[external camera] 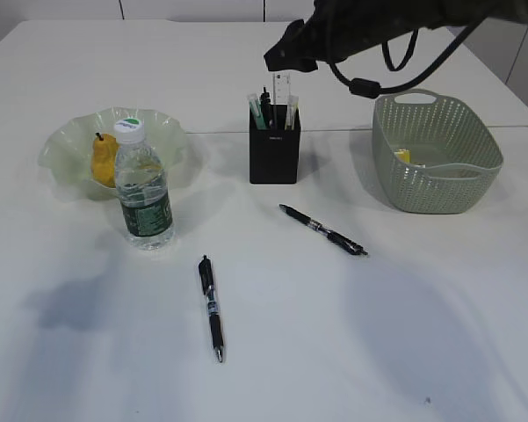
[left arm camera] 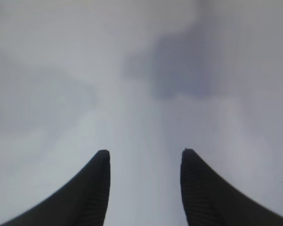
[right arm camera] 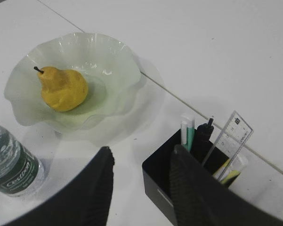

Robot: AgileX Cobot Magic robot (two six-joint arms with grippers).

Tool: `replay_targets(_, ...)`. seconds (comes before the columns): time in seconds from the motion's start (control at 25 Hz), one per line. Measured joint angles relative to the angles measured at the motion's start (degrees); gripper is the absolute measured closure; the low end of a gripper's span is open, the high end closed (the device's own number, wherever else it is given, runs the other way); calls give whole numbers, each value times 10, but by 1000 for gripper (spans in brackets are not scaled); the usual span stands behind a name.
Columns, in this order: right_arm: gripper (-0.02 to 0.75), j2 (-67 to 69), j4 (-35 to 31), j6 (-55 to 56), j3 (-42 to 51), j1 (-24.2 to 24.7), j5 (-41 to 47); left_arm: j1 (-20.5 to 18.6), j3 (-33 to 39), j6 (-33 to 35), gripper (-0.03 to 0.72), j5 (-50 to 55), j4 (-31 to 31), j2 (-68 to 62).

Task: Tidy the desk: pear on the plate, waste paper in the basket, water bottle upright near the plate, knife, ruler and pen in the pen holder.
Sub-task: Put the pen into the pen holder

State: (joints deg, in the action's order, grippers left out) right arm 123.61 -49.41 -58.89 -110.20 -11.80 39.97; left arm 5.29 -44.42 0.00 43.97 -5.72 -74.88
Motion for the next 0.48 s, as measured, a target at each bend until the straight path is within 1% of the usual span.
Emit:
replay_targets(0.08, 436, -28, 67, 42, 0, -13, 8, 0, 0, 0, 347, 0, 6, 0)
replay_targets(0.28, 436, -89, 173, 123, 0, -63, 41, 0, 0, 0, 348, 0, 11, 0)
replay_targets(0.36, 436, -105, 224, 185, -1, -94, 58, 0, 0, 0, 347, 0, 11, 0)
replay_targets(0.48, 436, -112, 321, 291, -1, -135, 102, 0, 0, 0, 347, 0, 11, 0)
